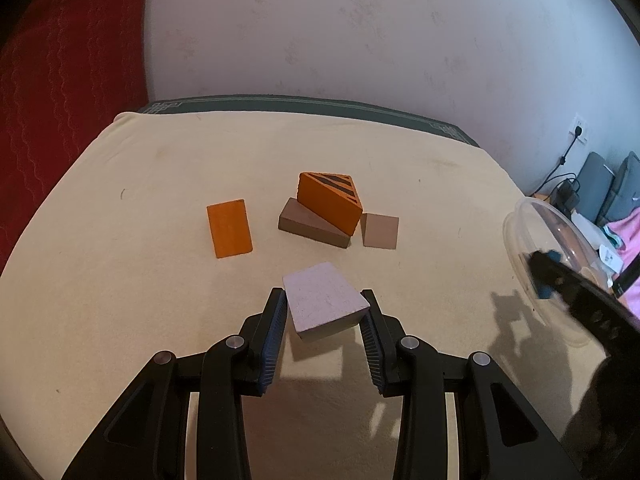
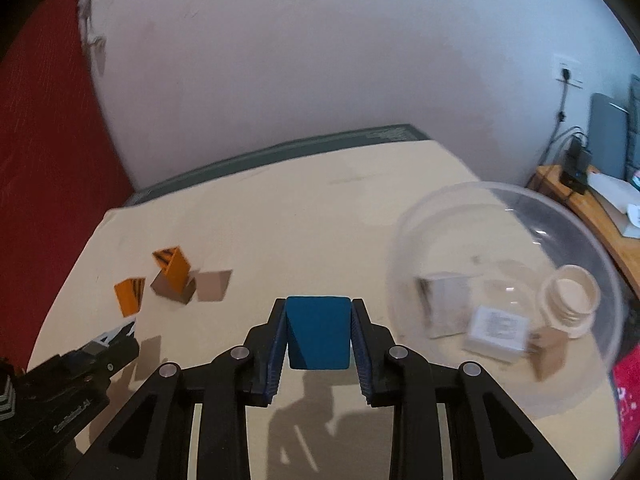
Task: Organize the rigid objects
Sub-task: 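Carry the blue block into the clear bowl and open the right gripper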
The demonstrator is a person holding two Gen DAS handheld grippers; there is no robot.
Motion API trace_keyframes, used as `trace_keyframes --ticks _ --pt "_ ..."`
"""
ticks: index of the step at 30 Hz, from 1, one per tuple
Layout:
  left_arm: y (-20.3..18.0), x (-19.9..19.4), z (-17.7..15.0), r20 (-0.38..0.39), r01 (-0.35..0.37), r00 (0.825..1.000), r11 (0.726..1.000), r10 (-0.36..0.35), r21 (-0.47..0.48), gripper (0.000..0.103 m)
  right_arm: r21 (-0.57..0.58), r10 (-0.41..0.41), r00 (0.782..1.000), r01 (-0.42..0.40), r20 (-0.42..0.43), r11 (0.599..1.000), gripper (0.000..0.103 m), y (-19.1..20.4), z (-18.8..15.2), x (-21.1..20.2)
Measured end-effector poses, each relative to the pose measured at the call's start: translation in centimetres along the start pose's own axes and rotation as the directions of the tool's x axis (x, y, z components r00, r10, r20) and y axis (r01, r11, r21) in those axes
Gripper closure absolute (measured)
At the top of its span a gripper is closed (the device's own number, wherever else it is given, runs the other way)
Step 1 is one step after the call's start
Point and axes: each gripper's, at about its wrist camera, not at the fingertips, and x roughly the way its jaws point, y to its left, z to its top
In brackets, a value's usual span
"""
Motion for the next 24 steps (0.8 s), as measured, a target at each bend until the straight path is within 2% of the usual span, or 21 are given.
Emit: trace_keyframes --ticks 9,15,19,20,22,24 --pt "-0.7 0.1 -0.1 -0.004 -0.011 1.000 1.000 0.011 0.025 0.065 0.089 -0.108 0.992 0.102 0.065 0.991 0.071 -4.3 0.5 -2.1" --pt "-1.2 0.0 -0.2 -0.002 -0.019 1.000 0.999 0.019 0.040 0.065 0.151 -0.169 0.984 0.158 0.057 0.976 0.071 -7.3 0.1 -2.2" --pt "-1.4 0.0 -0.2 -0.007 -0.026 1.000 0.999 0.026 0.048 0.065 0.192 -0.182 0.982 0.170 0.044 0.967 0.070 -8.7 -0.4 -2.0" --pt "-1.5 0.0 -0.2 -0.009 -0.027 1.000 0.998 0.028 0.050 0.065 0.201 -0.181 0.982 0.170 0.042 0.965 0.067 -9.0 -0.4 -2.0" --pt "-1.6 0.0 -0.2 -0.011 -0.031 0.999 0.998 0.032 0.053 0.065 0.228 -0.183 0.982 0.167 0.049 0.959 0.046 -9.8 -0.5 -2.2" --pt "-1.8 0.0 -0.2 -0.011 -0.035 0.999 0.998 0.035 0.057 0.065 0.245 -0.192 0.979 0.171 0.065 0.954 0.042 -10.4 -0.6 -2.7"
